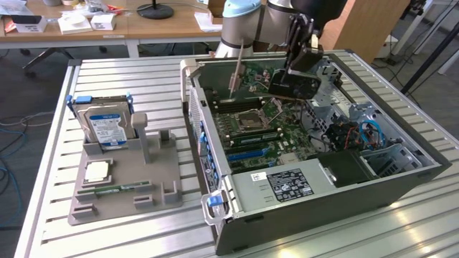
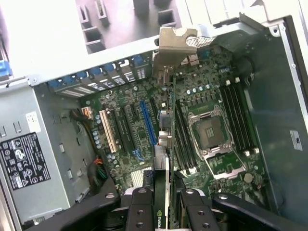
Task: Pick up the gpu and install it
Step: 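Insert the gpu into the slot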
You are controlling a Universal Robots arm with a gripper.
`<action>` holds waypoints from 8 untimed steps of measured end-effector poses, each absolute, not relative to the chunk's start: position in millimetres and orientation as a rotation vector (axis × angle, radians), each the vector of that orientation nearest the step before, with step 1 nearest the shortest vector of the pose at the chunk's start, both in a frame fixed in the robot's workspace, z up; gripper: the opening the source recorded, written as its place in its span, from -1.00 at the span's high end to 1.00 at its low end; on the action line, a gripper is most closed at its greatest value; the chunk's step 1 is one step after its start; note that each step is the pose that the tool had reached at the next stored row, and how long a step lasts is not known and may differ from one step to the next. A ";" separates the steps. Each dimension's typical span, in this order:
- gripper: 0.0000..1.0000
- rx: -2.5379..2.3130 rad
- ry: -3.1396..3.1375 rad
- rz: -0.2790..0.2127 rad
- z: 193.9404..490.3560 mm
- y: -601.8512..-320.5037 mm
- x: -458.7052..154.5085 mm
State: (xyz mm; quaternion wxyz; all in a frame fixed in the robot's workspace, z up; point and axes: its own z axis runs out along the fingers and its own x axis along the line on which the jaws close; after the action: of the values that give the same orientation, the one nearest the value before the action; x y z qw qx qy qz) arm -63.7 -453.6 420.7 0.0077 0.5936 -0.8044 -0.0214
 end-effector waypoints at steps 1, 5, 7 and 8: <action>0.48 1.873 -2.502 -0.067 420.6 -453.6 -63.7; 0.48 1.941 -2.448 -0.066 420.3 -453.6 -63.7; 0.48 1.976 -2.419 -0.066 420.2 -453.6 -63.7; 0.48 1.996 -2.402 -0.065 420.1 -453.6 -63.7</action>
State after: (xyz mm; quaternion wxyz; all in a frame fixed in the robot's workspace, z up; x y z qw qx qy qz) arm -63.7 -453.6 420.1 0.0089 0.6390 -0.7689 -0.0209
